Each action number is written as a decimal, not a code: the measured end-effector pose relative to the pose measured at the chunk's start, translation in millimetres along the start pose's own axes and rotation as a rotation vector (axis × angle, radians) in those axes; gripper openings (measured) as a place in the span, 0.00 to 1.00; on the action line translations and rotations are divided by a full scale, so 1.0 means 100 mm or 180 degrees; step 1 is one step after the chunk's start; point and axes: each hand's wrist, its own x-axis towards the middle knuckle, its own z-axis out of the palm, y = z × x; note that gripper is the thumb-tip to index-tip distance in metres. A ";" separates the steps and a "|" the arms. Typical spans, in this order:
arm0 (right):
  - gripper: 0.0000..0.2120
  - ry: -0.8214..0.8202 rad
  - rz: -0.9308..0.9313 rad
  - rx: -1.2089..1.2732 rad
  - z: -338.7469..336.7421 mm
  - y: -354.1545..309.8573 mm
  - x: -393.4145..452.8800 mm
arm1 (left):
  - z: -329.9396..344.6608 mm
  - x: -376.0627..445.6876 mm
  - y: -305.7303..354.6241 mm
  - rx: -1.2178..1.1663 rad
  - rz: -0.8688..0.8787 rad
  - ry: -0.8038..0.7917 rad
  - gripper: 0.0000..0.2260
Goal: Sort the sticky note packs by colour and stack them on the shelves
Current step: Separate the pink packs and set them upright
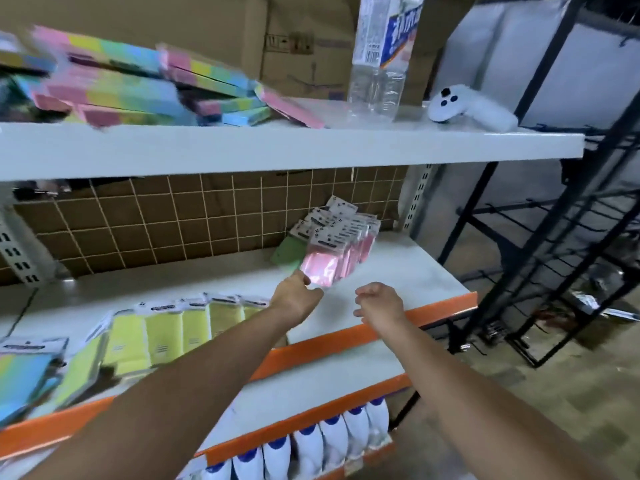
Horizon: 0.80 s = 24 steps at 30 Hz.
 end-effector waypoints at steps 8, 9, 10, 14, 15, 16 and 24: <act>0.11 -0.0265 -0.0079 0.0093 -0.14 0.15 0.47 | 0.27 0.22 0.04 -0.0033 -0.0365 0.0122 0.19; 0.11 -0.0299 -0.0081 0.0126 -0.12 0.16 0.52 | 0.28 0.26 0.03 -0.0011 -0.0397 0.0132 0.19; 0.11 -0.0336 -0.0084 0.0162 -0.11 0.16 0.57 | 0.28 0.29 0.02 0.0028 -0.0420 0.0151 0.20; 0.11 -0.0492 -0.0077 0.0135 -0.01 0.16 0.71 | 0.25 0.46 0.00 0.0090 -0.0499 0.0255 0.21; 0.11 -0.0518 -0.0074 0.0141 0.02 0.15 0.73 | 0.24 0.51 -0.01 0.0101 -0.0525 0.0273 0.21; 0.11 -0.0540 -0.0079 0.0154 0.06 0.14 0.76 | 0.23 0.57 -0.02 0.0127 -0.0534 0.0287 0.22; 0.07 -0.0774 -0.0382 0.0016 0.49 -0.13 0.95 | 0.14 1.06 -0.06 0.0237 -0.0504 0.0306 0.19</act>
